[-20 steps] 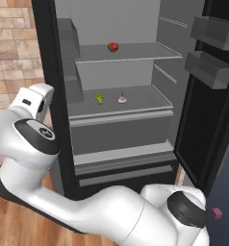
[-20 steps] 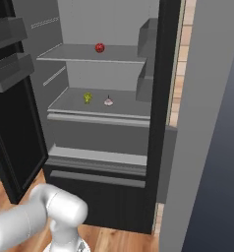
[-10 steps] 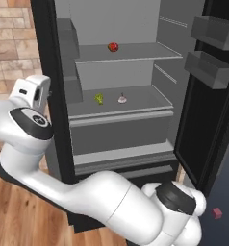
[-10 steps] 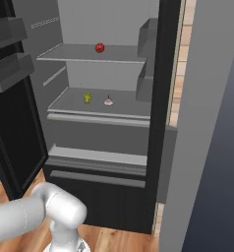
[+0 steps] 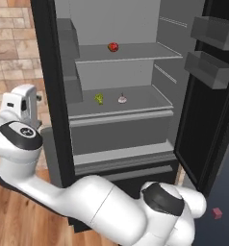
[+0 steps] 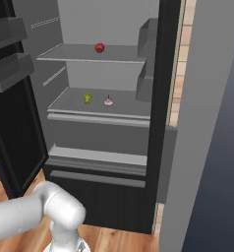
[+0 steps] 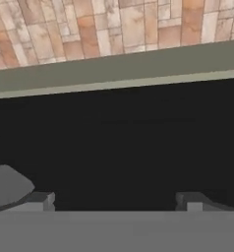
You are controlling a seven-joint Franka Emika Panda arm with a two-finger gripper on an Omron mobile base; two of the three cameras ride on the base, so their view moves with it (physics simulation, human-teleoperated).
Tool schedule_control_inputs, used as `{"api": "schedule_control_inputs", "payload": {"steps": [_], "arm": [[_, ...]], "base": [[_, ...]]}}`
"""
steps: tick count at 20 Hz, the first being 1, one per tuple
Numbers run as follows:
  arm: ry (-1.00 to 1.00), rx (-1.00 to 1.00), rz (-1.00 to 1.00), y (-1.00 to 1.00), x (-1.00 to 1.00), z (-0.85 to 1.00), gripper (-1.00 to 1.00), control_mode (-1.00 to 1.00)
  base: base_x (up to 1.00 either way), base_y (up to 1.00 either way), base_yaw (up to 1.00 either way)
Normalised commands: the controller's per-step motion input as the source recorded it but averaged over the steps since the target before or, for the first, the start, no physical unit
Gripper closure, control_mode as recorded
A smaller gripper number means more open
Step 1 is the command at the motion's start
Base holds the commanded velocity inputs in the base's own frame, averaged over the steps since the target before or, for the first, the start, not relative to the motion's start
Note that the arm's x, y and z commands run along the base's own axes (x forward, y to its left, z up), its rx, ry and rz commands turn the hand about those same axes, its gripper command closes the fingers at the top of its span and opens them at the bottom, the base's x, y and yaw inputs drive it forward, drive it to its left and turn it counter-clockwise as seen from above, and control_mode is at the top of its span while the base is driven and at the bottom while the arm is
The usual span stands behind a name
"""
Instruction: Place the garlic in the correct fridge rack based on whether it is a fruit or vegetable. Finally, close the fridge door.
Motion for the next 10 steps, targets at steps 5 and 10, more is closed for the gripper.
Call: {"api": "schedule_control_inputs", "payload": {"steps": [5, 10], "arm": [[-0.01, -0.09, 0.0, -0.12, 0.66, -0.01, -1.0, -1.0], [-0.03, -0.09, 0.0, -0.73, 0.09, 0.17, -1.0, -1.0]], "base": [[0.0, 0.0, 0.0], [0.0, 0.0, 0.0]]}}
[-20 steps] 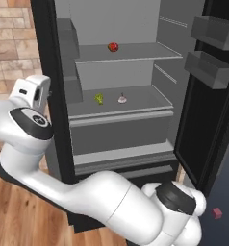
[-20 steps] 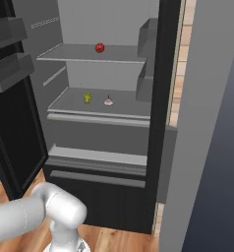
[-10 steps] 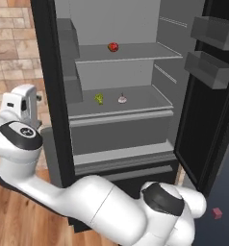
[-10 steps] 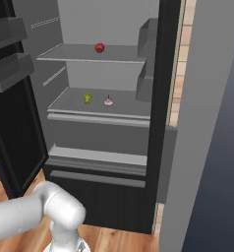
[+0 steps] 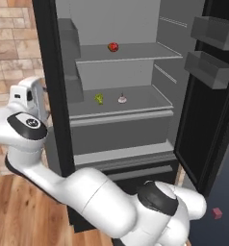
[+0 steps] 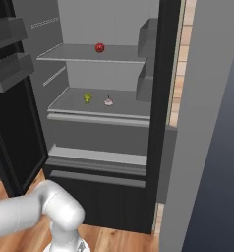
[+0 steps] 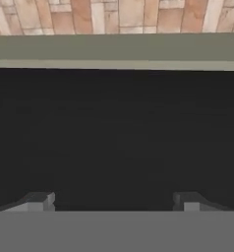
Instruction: Place the garlic in the correct fridge rack based on whether it is a fruit or vegetable. Finally, close the fridge door.
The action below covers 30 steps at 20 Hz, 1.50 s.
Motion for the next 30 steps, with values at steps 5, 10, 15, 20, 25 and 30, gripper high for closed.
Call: {"api": "schedule_control_inputs", "payload": {"steps": [5, 10, 15, 20, 25, 30], "arm": [[0.0, -0.01, 0.0, -0.97, 0.33, 0.13, -1.0, -1.0], [0.0, 0.0, -0.01, -1.0, 0.41, 0.04, -1.0, -1.0], [0.0, 0.0, 0.0, -0.89, 0.61, 0.0, -1.0, -1.0], [0.0, 0.0, 0.0, -0.68, 0.78, 0.01, -1.0, -1.0], [0.0, 0.0, 0.0, -0.45, 0.85, 0.14, -1.0, -1.0], [0.0, 0.03, 0.0, -0.39, 0.84, 0.14, -1.0, -1.0]], "base": [[0.0, 0.0, 0.0], [0.0, 0.0, 0.0], [0.0, 0.0, 0.0], [0.0, 0.0, 0.0], [0.0, 0.0, 0.0], [0.0, 0.0, 0.0]]}}
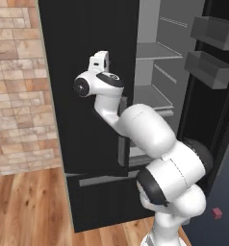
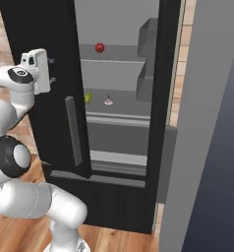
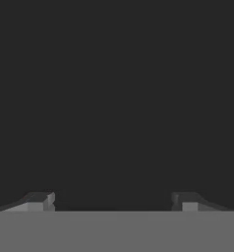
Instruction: Place the garlic in the correct fridge rack based on whether it is a fruit or vegetable. Finally, close the fridge door.
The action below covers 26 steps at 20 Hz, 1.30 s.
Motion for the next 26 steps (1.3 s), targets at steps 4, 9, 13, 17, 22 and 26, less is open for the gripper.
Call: {"api": "schedule_control_inputs", "payload": {"steps": [4, 9, 13, 17, 22, 26], "arm": [[0.0, 0.07, 0.01, -0.24, 0.73, 0.05, -1.0, -1.0], [0.0, 0.04, 0.0, -0.06, 0.71, 0.0, -1.0, -1.0], [0.0, 0.04, 0.0, 0.0, 0.69, 0.0, -1.0, -1.0], [-0.02, 0.01, 0.0, 0.0, 0.13, -0.07, -1.0, -1.0], [-0.19, 0.02, 0.0, 0.0, -1.0, -0.23, -1.0, -1.0], [-0.24, 0.07, 0.0, 0.0, -1.0, -0.05, -1.0, -1.0]], "base": [[0.0, 0.0, 0.0], [0.0, 0.0, 0.0], [0.0, 0.0, 0.0], [0.0, 0.0, 0.0], [0.0, 0.0, 0.0], [0.0, 0.0, 0.0]]}}
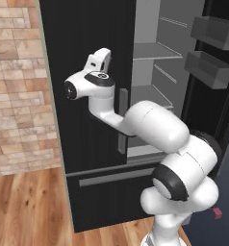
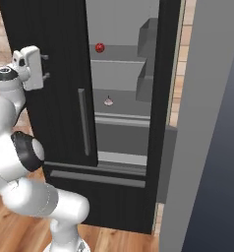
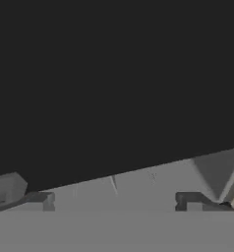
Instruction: Place the garlic in the correct fridge rack based on whether it is a fruit or vegetable. Finally, close the fridge door.
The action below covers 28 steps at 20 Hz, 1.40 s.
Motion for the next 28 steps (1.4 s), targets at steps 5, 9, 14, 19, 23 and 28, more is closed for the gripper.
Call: {"api": "schedule_control_inputs", "payload": {"steps": [5, 9, 14, 19, 23, 28], "arm": [[-0.29, 0.24, -0.01, -0.34, -1.0, 0.12, -1.0, -1.0], [-0.36, 0.48, -0.01, -1.0, -1.0, 0.22, -1.0, -1.0], [-0.38, 0.53, 0.0, -1.0, -1.0, 0.12, -1.0, -1.0], [-0.44, 0.53, 0.0, -0.91, -0.96, 0.02, -1.0, -1.0], [-0.49, 0.52, 0.0, -0.83, -0.85, 0.02, -1.0, -1.0], [-0.41, 0.5, 0.0, -0.86, -0.84, 0.14, -1.0, -1.0]], "base": [[0.0, 0.0, 0.0], [0.0, 0.0, 0.0], [0.0, 0.0, 0.0], [0.0, 0.0, 0.0], [0.0, 0.0, 0.0], [0.0, 0.0, 0.0]]}}
